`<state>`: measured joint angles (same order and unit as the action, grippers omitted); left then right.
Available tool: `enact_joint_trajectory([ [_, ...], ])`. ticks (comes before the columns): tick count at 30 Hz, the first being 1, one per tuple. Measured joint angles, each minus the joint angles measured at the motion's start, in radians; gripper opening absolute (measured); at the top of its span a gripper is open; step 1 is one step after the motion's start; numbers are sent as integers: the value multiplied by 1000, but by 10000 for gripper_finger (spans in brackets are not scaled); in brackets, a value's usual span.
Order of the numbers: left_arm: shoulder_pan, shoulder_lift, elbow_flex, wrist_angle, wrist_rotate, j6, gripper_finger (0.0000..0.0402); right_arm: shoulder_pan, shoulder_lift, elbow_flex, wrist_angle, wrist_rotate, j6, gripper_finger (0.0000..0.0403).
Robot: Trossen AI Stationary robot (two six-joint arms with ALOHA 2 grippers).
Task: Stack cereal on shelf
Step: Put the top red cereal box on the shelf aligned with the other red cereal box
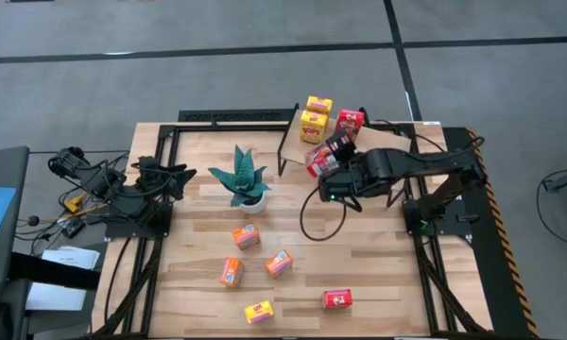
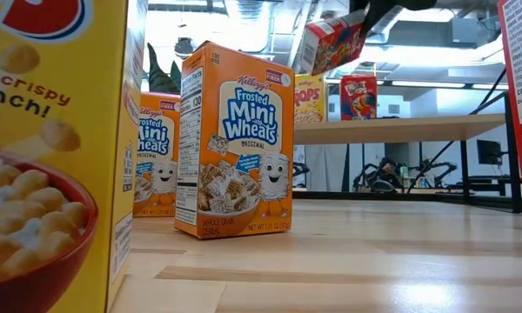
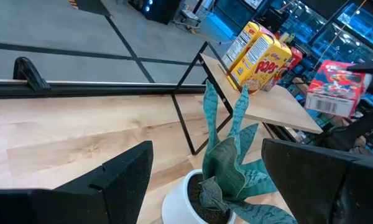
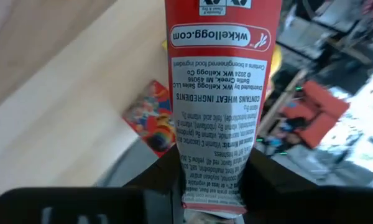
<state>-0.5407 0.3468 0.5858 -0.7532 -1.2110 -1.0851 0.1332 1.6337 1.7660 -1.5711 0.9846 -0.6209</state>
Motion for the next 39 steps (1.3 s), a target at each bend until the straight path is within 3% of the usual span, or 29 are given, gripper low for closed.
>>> enact_joint_trajectory([
  [9,0,0,0,-17,-2,0,293,37,1,-50,1,95,-32,160],
  [14,0,0,0,-21,0,-10,293,61,-7,-81,1,224,-42,161],
  [22,0,0,0,-21,2,-26,293,101,-127,-221,1,231,-46,144],
  [30,0,0,0,-32,0,-22,293,140,-265,-420,2,249,-61,162],
  [39,0,0,0,-47,-3,-34,293,46,-365,-556,-1,248,-70,167],
])
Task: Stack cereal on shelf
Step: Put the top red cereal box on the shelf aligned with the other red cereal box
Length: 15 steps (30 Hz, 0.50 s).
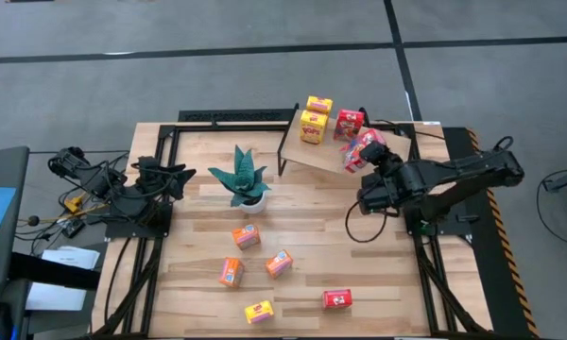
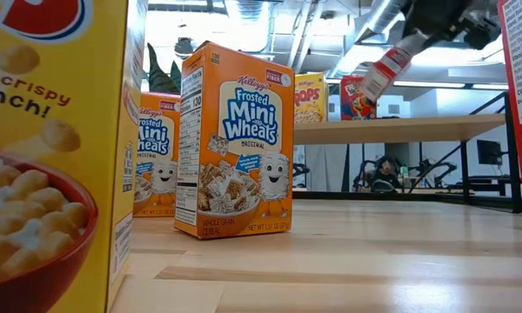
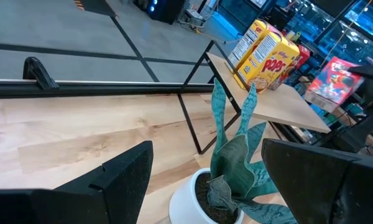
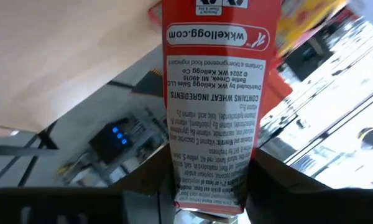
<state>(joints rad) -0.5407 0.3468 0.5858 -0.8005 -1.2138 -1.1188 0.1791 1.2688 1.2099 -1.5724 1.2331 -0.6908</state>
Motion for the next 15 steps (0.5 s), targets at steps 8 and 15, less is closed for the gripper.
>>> enact_joint_trajectory([
  [8,0,0,0,1,0,-12,293,-146,-36,-39,2,-3,-10,166],
  [15,0,0,0,1,1,-30,293,-182,-31,-40,1,-103,-46,173],
])
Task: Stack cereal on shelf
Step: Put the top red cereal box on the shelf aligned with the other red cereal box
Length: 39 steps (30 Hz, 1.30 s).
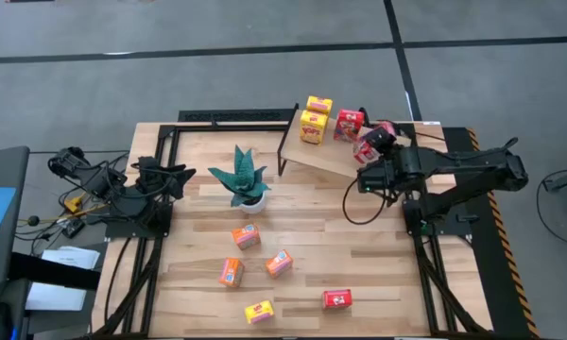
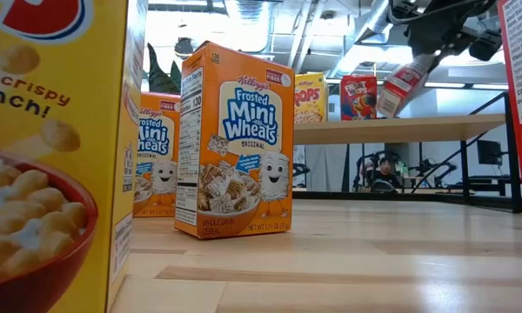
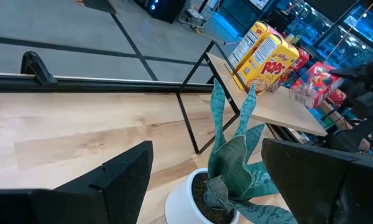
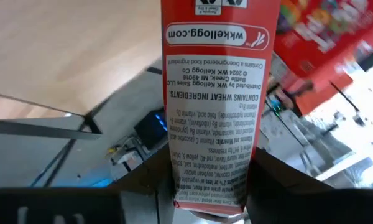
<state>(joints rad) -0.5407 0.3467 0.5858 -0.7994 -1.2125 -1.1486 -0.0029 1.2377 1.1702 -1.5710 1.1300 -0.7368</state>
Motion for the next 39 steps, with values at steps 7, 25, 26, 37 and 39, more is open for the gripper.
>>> enact_joint_trajectory([
  [7,0,0,0,0,0,0,293,11,0,0,1,-20,-31,173],
  [25,0,0,0,0,0,-17,293,14,20,0,-1,-8,3,240],
  [26,0,0,0,0,0,-18,293,21,20,0,-1,-8,3,240],
  [37,0,0,0,0,1,-16,293,99,20,0,0,-10,68,241],
  [39,0,0,0,0,1,-16,293,105,20,0,0,-11,91,241],
])
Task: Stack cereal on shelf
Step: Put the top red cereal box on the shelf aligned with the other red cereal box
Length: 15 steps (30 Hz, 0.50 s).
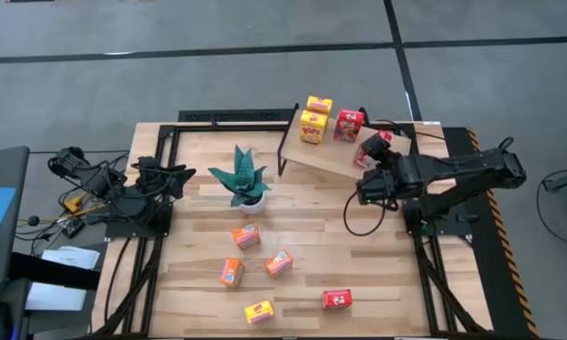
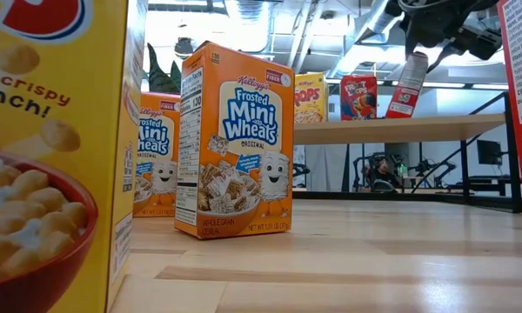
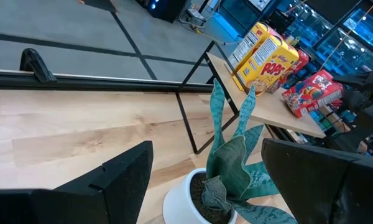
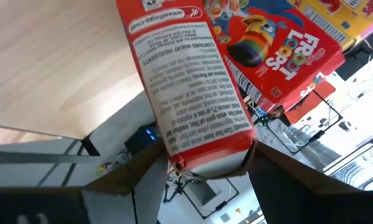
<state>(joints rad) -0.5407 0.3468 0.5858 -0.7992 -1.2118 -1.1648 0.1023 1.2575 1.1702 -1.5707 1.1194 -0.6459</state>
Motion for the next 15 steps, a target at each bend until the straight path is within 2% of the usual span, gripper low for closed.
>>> enact_joint_trajectory([
  [15,0,0,0,0,0,0,293,2,-2,1,0,8,137,241],
])
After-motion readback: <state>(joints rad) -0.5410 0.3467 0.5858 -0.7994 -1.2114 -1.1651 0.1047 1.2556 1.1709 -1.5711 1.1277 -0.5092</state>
